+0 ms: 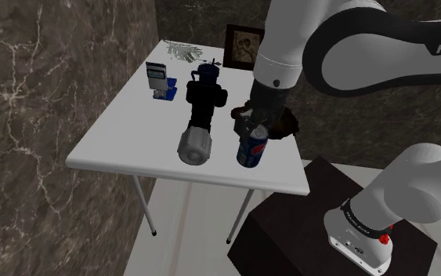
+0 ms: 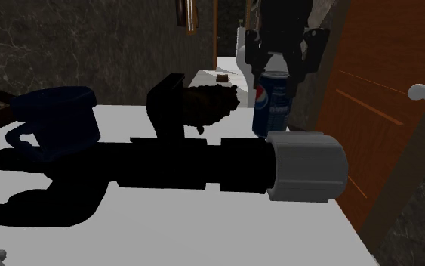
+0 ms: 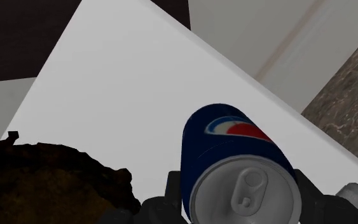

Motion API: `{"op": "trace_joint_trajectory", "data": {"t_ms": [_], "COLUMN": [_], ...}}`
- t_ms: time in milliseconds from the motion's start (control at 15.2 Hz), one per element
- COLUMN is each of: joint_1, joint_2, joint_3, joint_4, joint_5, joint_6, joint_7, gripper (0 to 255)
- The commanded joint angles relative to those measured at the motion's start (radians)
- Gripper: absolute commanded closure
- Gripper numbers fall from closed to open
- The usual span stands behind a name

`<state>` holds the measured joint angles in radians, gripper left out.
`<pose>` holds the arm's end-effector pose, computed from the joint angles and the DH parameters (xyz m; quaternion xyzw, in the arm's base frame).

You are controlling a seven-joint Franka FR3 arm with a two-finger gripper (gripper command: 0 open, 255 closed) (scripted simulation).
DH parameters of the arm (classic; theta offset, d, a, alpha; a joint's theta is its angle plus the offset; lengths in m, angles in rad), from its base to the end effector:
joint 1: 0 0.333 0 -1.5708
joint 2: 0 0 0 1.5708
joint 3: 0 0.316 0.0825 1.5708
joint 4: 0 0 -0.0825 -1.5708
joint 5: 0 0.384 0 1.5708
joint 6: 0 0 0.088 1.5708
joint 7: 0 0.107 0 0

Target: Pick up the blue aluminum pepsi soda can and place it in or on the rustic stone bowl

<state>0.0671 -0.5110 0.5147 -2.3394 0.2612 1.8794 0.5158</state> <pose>0.3279 0.2605 0.4979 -0.9994 0.0352 -0.0003 0.0034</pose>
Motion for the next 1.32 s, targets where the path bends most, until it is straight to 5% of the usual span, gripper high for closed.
{"op": "trace_joint_trajectory", "data": {"t_ms": [0,924,990,1254], "joint_1": [-0.001,-0.011,-0.011,0.137], "joint_2": [-0.005,-0.003,-0.003,0.039], "joint_3": [-0.006,-0.034,-0.034,-0.136], "joint_4": [0.023,0.182,0.182,0.064], "joint_5": [-0.003,-0.024,-0.024,-0.077], "joint_6": [-0.028,-0.185,-0.185,-0.089], "joint_7": [0.001,0.008,0.008,-0.617], "gripper": [255,255,0,0]}}
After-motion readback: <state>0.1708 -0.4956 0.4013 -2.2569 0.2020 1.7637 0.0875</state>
